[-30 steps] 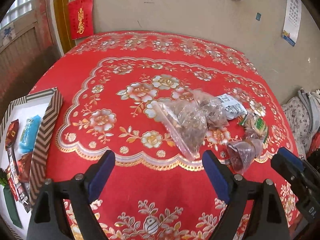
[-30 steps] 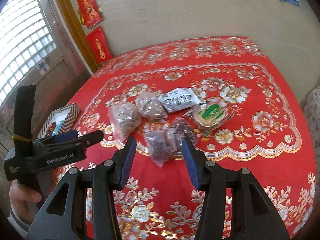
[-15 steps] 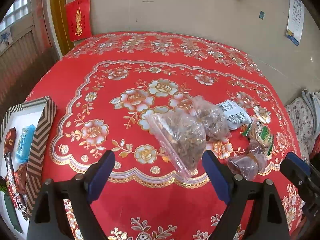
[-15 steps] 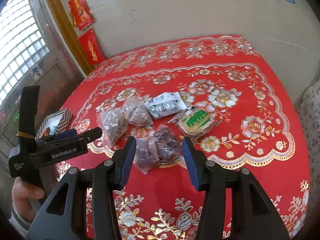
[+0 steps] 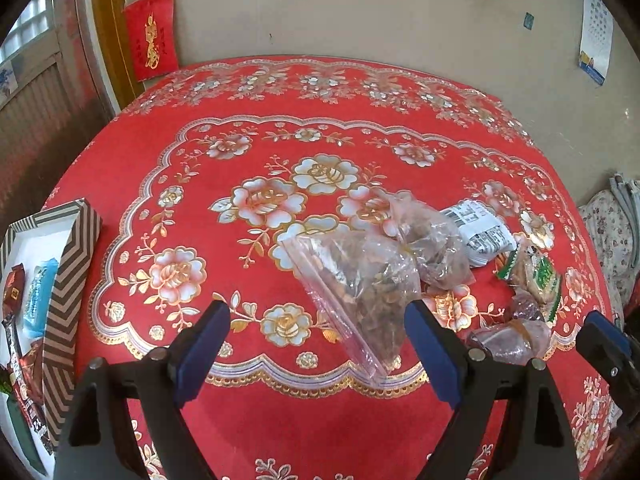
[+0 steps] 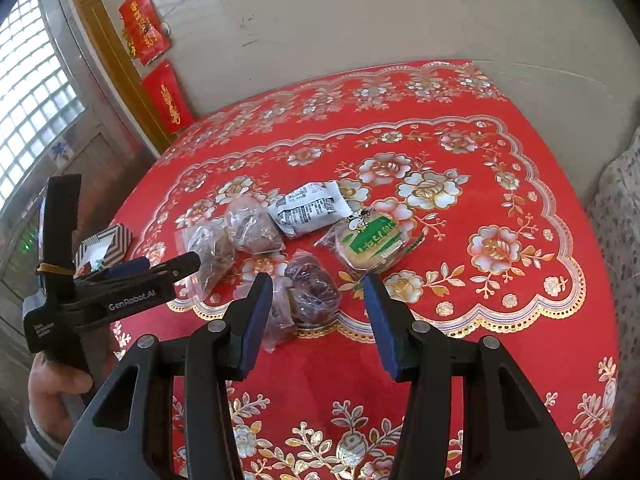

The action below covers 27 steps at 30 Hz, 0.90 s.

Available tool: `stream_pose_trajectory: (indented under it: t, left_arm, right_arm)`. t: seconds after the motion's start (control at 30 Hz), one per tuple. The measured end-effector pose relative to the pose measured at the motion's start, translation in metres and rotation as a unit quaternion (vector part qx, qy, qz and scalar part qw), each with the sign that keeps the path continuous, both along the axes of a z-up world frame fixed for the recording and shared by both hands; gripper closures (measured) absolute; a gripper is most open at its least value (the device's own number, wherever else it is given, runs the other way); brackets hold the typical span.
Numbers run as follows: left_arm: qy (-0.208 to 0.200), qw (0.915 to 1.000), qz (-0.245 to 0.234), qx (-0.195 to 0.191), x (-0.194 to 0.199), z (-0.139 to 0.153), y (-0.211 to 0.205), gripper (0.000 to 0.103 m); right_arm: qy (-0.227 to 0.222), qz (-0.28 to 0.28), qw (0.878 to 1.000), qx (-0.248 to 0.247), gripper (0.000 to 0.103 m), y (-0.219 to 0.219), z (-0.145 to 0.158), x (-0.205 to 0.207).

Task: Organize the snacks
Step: 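Move both tools back toward the clear nut bags, then grasp a clear nut bag with left tool while right tool grasps a dark nut bag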

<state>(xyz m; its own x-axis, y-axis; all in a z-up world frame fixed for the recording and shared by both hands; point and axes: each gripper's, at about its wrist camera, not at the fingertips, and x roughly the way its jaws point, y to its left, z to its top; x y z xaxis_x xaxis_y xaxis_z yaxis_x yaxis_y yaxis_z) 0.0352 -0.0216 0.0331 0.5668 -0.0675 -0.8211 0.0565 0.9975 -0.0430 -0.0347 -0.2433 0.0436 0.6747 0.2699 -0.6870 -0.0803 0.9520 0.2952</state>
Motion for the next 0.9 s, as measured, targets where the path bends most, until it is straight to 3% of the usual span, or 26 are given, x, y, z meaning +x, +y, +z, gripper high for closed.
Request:
stream_pose_trajectory:
  t: [0.43, 0.57, 0.67, 0.87, 0.9]
  left_arm:
    - [0.027, 0.999, 0.002, -0.036, 0.024, -0.008, -0.009, 0.012]
    - [0.025, 0.999, -0.01, -0.035, 0.026, -0.008, -0.014, 0.012]
    - [0.032, 0.999, -0.025, -0.02, 0.031, -0.013, -0.019, 0.012]
    - [0.03, 0.9987, -0.04, -0.01, 0.032, -0.022, -0.024, 0.012]
    - [0.027, 0.9986, -0.045, -0.008, 0.031, -0.022, -0.025, 0.017]
  right_arm:
    - [0.011, -0.013, 1.0, 0.024, 0.055, -0.006, -0.004, 0.008]
    - [0.015, -0.017, 0.999, 0.034, 0.055, -0.012, -0.006, 0.008]
    - [0.021, -0.025, 0.998, 0.051, 0.047, -0.015, -0.009, 0.01]
    - [0.04, -0.029, 0.996, 0.079, 0.047, -0.015, -0.019, 0.019]
    - [0.043, -0.029, 0.995, 0.08, 0.047, -0.014, -0.02, 0.02]
